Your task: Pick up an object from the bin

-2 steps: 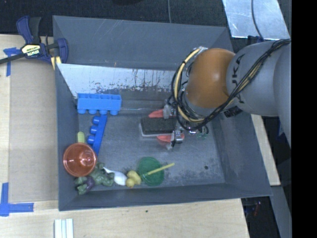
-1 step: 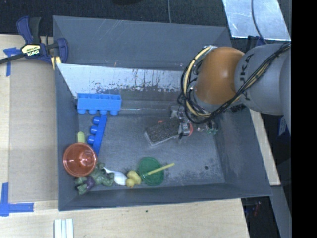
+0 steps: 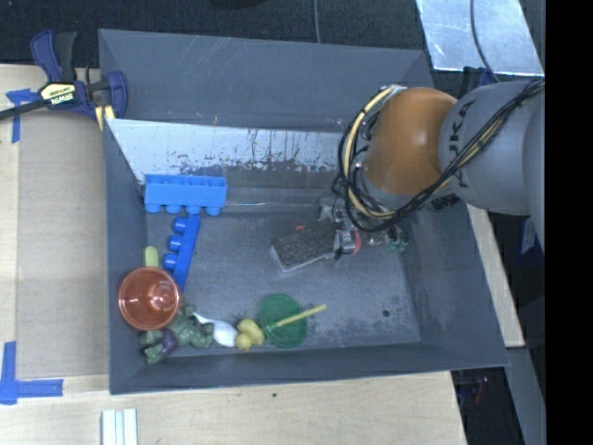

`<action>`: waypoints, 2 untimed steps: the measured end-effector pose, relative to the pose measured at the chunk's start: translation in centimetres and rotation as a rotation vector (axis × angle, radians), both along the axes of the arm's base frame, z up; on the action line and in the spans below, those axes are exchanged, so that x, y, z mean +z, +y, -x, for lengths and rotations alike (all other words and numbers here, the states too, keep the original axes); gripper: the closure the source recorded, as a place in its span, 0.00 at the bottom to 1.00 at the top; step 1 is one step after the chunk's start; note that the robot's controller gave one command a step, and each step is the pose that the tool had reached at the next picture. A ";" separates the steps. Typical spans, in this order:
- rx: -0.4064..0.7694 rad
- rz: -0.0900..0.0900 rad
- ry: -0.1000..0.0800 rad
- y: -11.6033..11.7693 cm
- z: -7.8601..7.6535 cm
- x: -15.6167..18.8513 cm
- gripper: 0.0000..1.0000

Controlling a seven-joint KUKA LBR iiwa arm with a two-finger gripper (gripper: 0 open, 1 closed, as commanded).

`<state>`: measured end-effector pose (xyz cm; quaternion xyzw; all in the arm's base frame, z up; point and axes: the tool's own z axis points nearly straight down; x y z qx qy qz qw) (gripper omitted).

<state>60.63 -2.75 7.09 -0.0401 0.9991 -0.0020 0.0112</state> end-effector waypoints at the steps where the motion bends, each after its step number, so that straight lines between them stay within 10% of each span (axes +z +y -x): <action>1: -0.001 0.000 -0.002 -1.1 0.3 0.0 1.00; 2: -0.026 0.000 -0.010 -2.4 -1.0 6.4 0.00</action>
Offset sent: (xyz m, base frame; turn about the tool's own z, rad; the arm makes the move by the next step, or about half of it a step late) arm 0.0074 -0.0233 0.0596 0.0245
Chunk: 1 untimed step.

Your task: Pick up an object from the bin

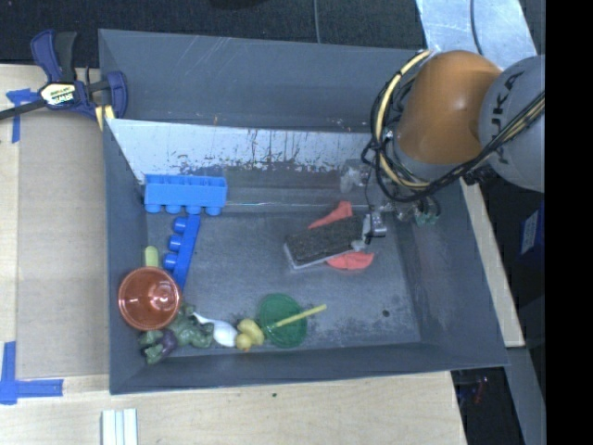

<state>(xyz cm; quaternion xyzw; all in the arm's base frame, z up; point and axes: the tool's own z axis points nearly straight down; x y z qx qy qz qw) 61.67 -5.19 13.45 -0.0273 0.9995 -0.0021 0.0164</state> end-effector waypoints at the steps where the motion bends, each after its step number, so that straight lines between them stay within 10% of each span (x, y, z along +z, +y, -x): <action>1: 0.001 -0.001 0.007 0.1 0.2 -0.3 0.00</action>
Offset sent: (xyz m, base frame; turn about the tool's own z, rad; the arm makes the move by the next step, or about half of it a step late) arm -0.0126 0.0010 -0.0645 0.0584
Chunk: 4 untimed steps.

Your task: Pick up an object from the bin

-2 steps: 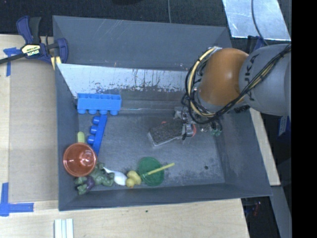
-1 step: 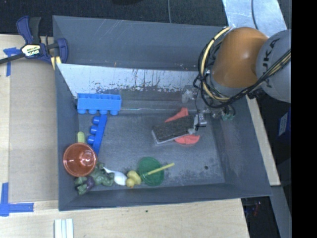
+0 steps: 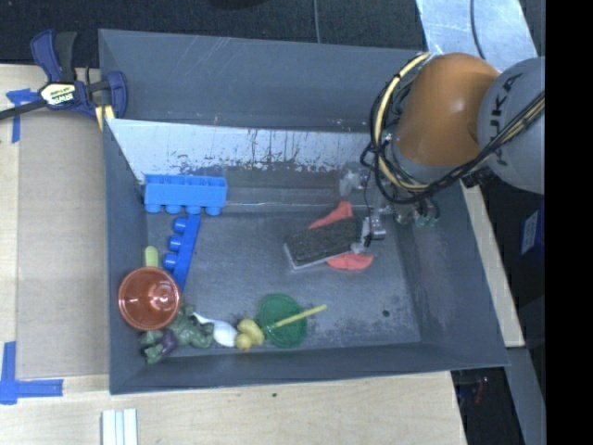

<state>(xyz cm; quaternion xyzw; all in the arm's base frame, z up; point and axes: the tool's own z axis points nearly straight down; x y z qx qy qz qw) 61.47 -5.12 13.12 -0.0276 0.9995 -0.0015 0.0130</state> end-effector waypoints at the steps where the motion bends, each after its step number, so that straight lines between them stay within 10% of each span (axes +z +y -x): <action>1: -0.059 -0.002 -0.006 0.0 0.9 -6.0 0.00; 2: -0.090 -0.002 -0.012 -0.6 0.0 -6.8 1.00; 4: -0.099 -0.002 -0.014 -0.8 -0.2 -6.1 1.00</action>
Offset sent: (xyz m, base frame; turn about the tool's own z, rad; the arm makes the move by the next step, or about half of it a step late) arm 0.0007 -0.0077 -0.0612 0.1009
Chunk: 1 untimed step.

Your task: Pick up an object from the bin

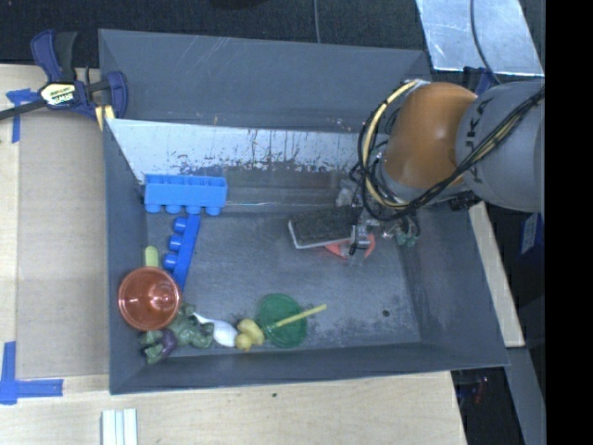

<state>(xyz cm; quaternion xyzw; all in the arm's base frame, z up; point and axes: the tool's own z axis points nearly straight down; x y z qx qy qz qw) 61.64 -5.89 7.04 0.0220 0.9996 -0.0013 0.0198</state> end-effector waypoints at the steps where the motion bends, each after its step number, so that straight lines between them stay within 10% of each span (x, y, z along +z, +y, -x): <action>1: 0.144 0.006 -0.002 0.2 0.6 0.0 1.00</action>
Offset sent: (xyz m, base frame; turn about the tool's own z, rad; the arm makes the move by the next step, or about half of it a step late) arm -0.0055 0.0007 -0.0004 -0.2653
